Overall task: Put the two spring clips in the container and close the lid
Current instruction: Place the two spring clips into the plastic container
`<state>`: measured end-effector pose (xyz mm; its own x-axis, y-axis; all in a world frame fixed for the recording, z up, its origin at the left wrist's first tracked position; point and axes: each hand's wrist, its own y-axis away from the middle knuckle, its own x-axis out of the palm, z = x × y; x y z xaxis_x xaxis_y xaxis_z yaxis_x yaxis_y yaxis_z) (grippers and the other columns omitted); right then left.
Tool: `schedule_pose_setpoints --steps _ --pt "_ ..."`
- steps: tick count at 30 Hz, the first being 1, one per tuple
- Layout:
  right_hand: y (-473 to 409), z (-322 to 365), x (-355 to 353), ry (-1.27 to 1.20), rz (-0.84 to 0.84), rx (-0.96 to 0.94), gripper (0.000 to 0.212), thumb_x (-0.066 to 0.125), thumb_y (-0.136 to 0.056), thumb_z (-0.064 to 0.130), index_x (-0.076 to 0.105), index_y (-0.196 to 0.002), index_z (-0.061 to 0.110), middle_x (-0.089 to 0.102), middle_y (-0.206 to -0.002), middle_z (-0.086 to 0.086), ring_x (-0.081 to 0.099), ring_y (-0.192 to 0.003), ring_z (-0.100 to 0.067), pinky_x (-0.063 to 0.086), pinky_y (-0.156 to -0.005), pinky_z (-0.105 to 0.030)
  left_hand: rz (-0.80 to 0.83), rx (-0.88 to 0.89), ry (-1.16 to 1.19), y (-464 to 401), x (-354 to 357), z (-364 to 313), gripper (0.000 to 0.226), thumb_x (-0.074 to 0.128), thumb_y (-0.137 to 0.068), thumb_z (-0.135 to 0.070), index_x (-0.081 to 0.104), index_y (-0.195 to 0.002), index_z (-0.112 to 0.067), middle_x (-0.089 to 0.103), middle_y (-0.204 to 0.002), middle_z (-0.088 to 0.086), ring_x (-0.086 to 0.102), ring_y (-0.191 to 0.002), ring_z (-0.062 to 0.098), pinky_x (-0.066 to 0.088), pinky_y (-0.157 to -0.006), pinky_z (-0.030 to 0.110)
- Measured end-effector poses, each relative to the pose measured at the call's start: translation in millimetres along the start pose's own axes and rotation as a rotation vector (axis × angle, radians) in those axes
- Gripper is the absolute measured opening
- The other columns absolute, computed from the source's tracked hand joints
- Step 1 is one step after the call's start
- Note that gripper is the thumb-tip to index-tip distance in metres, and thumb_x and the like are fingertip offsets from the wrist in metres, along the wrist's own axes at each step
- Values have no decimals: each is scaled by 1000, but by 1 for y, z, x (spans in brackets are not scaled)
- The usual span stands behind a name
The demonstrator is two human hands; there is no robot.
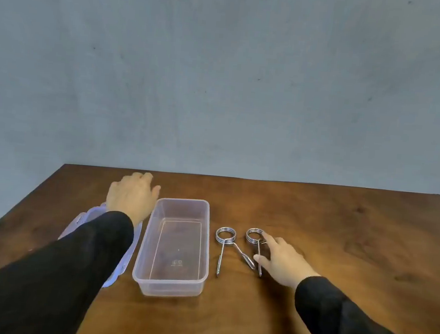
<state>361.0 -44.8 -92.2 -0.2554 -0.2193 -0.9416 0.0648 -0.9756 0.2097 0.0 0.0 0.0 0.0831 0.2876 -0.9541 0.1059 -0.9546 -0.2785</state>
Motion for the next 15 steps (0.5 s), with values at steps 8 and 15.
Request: schedule_pose_setpoints --steps 8,15 --pt "-8 9 23 98 -169 17 58 46 -102 39 24 -155 36 42 -156 3 39 -138 -24 39 -106 -51 177 -195 104 27 64 66 41 52 -101 -35 54 -139 -20 66 -134 10 66 -114 29 57 -92 42" --pt "-19 11 29 110 -225 54 52 44 -104 35 29 -153 39 45 -153 5 40 -134 -23 35 -103 -50 318 -117 144 34 112 96 45 37 -104 -39 47 -146 -26 53 -150 2 55 -131 24 46 -110 43"
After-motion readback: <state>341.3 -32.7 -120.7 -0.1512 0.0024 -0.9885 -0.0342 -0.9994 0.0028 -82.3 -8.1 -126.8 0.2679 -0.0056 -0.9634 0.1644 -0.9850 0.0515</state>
